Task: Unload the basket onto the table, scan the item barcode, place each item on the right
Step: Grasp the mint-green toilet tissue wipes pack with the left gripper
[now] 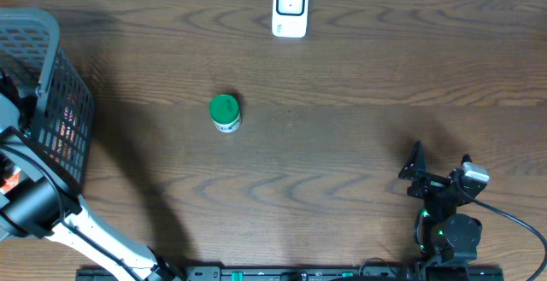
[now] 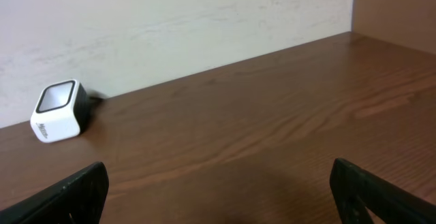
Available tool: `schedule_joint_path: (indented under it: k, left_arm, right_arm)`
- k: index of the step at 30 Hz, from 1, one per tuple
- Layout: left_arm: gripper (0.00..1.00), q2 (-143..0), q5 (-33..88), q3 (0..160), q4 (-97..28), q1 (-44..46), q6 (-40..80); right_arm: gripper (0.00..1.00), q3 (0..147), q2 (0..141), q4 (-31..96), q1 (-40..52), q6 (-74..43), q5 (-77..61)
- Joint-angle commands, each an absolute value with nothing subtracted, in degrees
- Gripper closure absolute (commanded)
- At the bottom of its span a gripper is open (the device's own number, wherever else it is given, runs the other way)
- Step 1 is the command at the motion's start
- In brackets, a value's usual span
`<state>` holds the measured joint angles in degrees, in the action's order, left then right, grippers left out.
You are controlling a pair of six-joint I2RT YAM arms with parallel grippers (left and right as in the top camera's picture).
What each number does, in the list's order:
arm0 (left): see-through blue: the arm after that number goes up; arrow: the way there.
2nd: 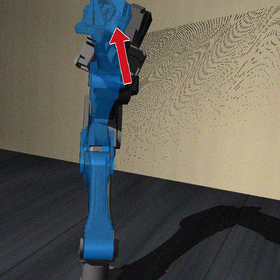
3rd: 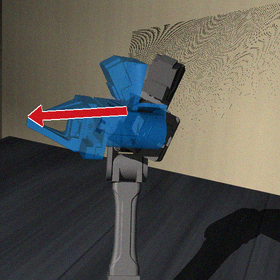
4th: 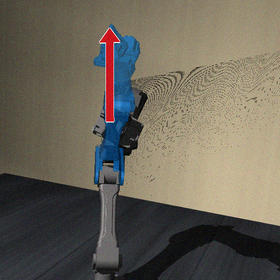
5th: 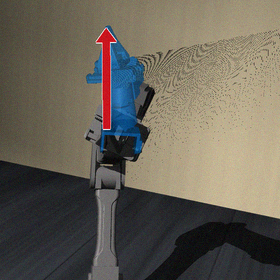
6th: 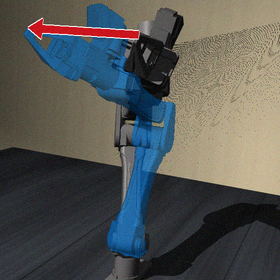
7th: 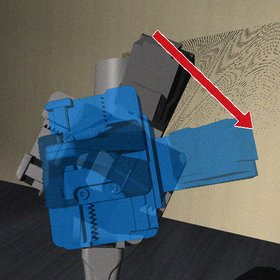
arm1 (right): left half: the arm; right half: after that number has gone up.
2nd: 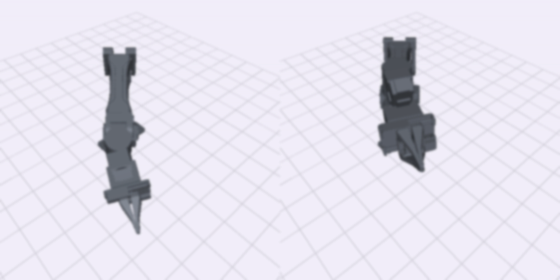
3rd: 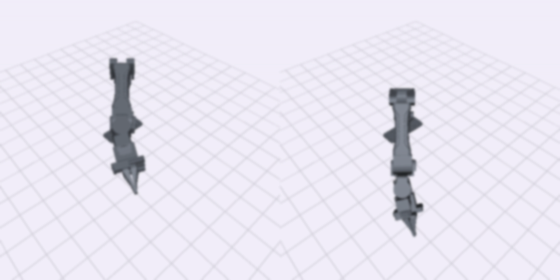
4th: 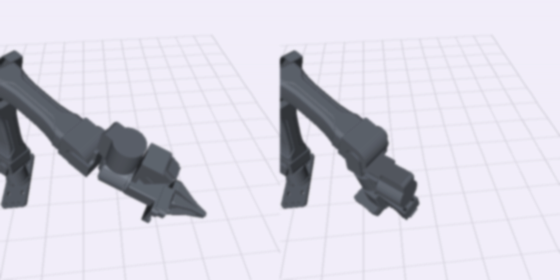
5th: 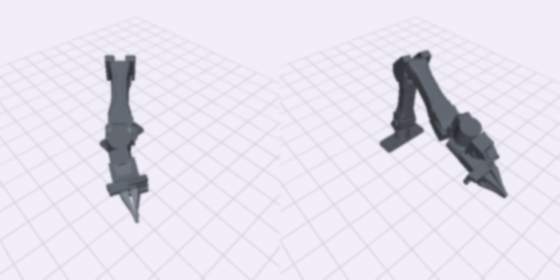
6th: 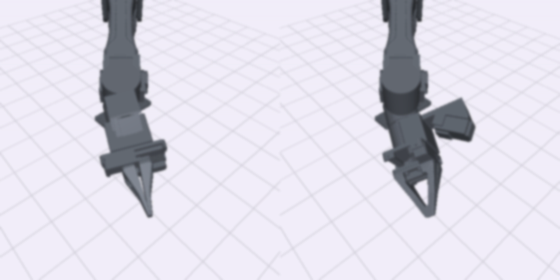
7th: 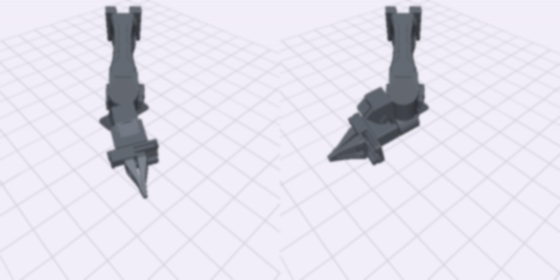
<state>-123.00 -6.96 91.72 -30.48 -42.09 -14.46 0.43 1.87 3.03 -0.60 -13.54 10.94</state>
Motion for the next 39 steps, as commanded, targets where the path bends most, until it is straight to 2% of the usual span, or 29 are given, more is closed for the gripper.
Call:
schedule_joint_path:
  k: [1,3,4,5,9,12,16,20,27,28,29,30,32,34,37,39]
  left_arm:
    - [0.53,-126.6,-8.9,91.0,-31.2,-42.1,-15.8]
    - [0.75,-126.6,-10.5,91.0,-31.2,-42.1,-15.8]
    - [0.81,-126.6,-11.5,91.0,-31.3,-42.1,-15.8]
    - [0.92,-126.5,-12.7,91.0,-31.4,-42.1,-15.8]
    - [0.93,-125.2,-16.0,91.1,-31.9,-42.0,-15.0]
    - [0.93,-120.8,-15.9,91.9,-32.4,-42.0,-9.4]
    - [0.93,-112.0,-14.5,92.2,-32.2,-42.0,-2.3]
    - [0.93,-102.2,-9.0,92.2,-31.9,-42.0,-0.7]
    - [0.92,-87.7,-7.9,92.2,-31.7,-42.0,3.8]
    - [0.76,-86.9,-7.9,92.2,-32.2,-42.0,3.8]
    - [0.48,-86.7,-7.9,92.2,-32.9,-42.0,3.7]
    - [0.37,-86.8,-7.9,92.1,-33.7,-42.0,3.7]
    - [0.31,-89.0,-8.0,90.9,-36.2,-42.0,2.4]
    - [0.28,-91.7,-8.0,90.1,-37.2,-42.0,-2.0]
    - [0.18,-97.1,-8.6,90.0,-38.8,-42.0,-9.0]
    - [0.17,-101.3,-8.6,90.0,-39.0,-42.0,-13.5]
  right_arm:
    - [0.01,0.3,1.9,3.2,-0.3,-13.0,11.0]
    - [0.01,0.3,1.9,3.2,-0.3,-13.0,11.0]
    - [0.01,0.3,1.9,3.2,-0.3,-13.0,11.0]
    - [0.01,0.3,1.9,3.2,-0.3,-13.0,11.0]
    - [0.01,0.3,1.9,3.2,-0.3,-13.0,11.0]
    - [0.01,0.3,1.9,3.2,-0.3,-13.0,11.0]
    - [0.01,0.3,1.9,3.2,-0.3,-13.0,11.0]
    - [0.01,0.3,1.9,3.2,-0.3,-13.0,11.0]
    - [0.01,0.3,1.9,3.2,-0.3,-13.0,11.0]
    - [0.01,0.3,1.9,3.2,-0.3,-13.0,11.0]
    - [0.01,0.3,1.9,3.2,-0.3,-13.0,11.0]
    - [0.01,0.3,1.9,3.2,-0.3,-13.0,11.0]
    - [0.01,0.3,1.9,3.2,-0.3,-13.0,11.0]
    - [0.01,0.3,1.9,3.2,-0.3,-13.0,11.0]
    - [0.01,0.3,1.9,3.2,-0.3,-13.0,11.0]
    - [0.01,0.3,1.9,3.2,-0.3,-13.0,11.0]
